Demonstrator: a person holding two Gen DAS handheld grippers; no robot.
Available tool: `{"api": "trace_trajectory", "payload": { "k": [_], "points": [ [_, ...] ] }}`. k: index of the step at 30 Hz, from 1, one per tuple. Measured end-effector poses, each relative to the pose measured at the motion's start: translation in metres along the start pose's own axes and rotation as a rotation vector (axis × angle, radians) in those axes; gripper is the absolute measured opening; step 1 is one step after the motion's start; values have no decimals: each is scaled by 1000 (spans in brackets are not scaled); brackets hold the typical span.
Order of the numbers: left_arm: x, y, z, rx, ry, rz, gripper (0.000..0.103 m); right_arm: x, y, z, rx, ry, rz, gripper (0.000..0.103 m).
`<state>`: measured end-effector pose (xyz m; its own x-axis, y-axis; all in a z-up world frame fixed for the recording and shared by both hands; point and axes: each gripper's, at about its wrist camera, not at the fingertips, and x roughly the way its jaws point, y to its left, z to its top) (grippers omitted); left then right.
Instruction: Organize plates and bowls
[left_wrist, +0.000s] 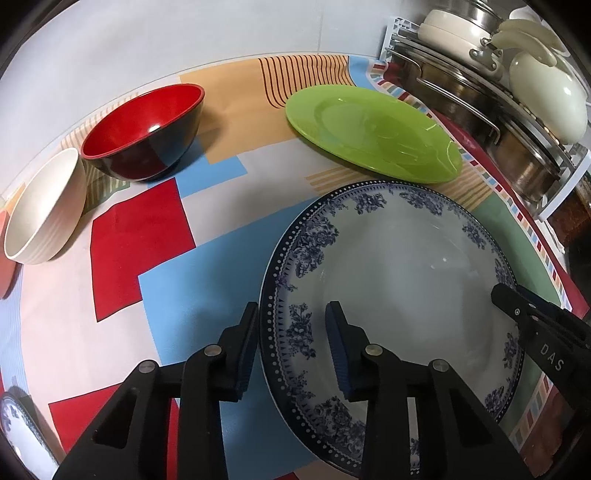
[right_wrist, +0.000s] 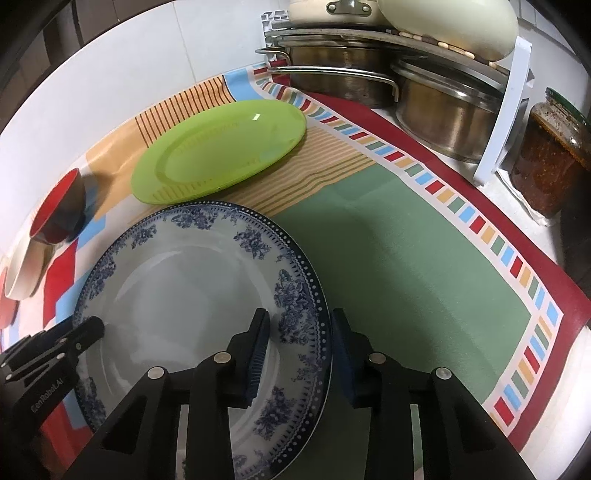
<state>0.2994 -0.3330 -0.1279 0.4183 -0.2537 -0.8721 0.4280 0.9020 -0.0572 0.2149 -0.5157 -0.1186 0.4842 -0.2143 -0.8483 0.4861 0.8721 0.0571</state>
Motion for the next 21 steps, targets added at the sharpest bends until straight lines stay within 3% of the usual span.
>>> {"api": "trace_trajectory", "payload": {
  "k": [5, 12, 21],
  "points": [
    [-8, 7, -4, -29, 1, -6, 36, -9, 6, -1, -28, -19, -10, 35],
    [-41, 23, -12, -55, -56, 16, 36, -33, 23, -2, -72, -62, 12, 35],
    [-85, 67, -34, -115, -118, 56, 36, -66, 69, -13, -145, -105, 53, 35]
  ]
}}
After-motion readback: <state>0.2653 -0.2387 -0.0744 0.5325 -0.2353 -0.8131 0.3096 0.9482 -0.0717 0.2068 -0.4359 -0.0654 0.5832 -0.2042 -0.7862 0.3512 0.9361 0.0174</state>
